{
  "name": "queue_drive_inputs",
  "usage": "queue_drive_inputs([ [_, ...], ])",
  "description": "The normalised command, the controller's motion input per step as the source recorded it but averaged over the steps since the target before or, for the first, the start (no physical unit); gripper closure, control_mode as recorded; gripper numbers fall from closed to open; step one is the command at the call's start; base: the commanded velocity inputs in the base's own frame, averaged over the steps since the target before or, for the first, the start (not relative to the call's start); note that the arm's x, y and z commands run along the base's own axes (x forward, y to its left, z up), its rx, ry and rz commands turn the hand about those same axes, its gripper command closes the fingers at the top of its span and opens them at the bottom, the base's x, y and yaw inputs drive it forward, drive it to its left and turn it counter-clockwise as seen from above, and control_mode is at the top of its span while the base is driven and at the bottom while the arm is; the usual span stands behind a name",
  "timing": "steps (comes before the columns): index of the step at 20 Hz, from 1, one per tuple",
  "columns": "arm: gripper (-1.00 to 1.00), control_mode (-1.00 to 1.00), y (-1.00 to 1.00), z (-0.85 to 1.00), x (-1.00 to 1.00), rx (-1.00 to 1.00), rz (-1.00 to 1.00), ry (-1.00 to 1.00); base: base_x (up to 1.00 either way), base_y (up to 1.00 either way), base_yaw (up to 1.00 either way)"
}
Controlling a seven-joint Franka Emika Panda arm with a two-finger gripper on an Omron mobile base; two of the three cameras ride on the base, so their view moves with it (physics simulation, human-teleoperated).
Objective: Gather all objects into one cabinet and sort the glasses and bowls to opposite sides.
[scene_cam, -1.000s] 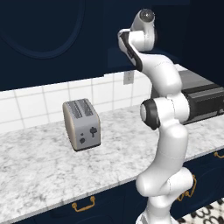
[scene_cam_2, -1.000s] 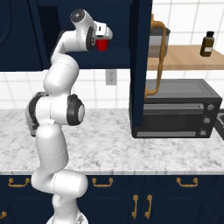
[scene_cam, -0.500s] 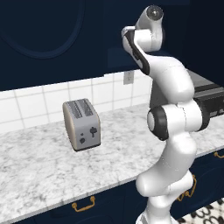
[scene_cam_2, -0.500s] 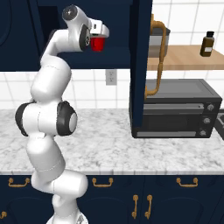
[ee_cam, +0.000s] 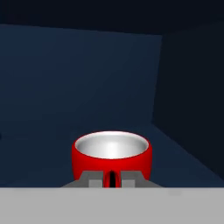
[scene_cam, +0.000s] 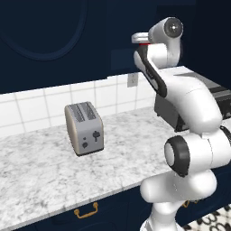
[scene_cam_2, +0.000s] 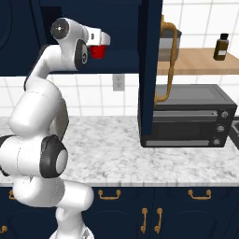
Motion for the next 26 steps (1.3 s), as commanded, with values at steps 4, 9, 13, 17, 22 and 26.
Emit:
queue_drive_inputs([
  [4, 1.00, -1.00, 0.00, 0.11, -1.00, 0.00, 0.00, -0.20, 0.00, 0.00, 0.00],
  [9, 1.00, -1.00, 0.00, 0.13, -0.95, 0.00, 0.00, -0.21, 0.00, 0.00, 0.00],
  [13, 1.00, -1.00, 0.00, 0.14, -0.86, 0.00, 0.00, -0.22, 0.00, 0.00, 0.00],
  [17, 1.00, -1.00, -0.01, 0.13, -0.51, 0.00, 0.00, -0.19, 0.00, 0.00, 0.00],
  [22, 1.00, 1.00, 0.00, 0.00, 0.00, 0.00, 0.00, 0.00, -0.07, 0.00, 0.00],
  [26, 1.00, 1.00, 0.00, 0.00, 0.00, 0.00, 0.00, 0.00, -0.66, -0.02, 0.00],
])
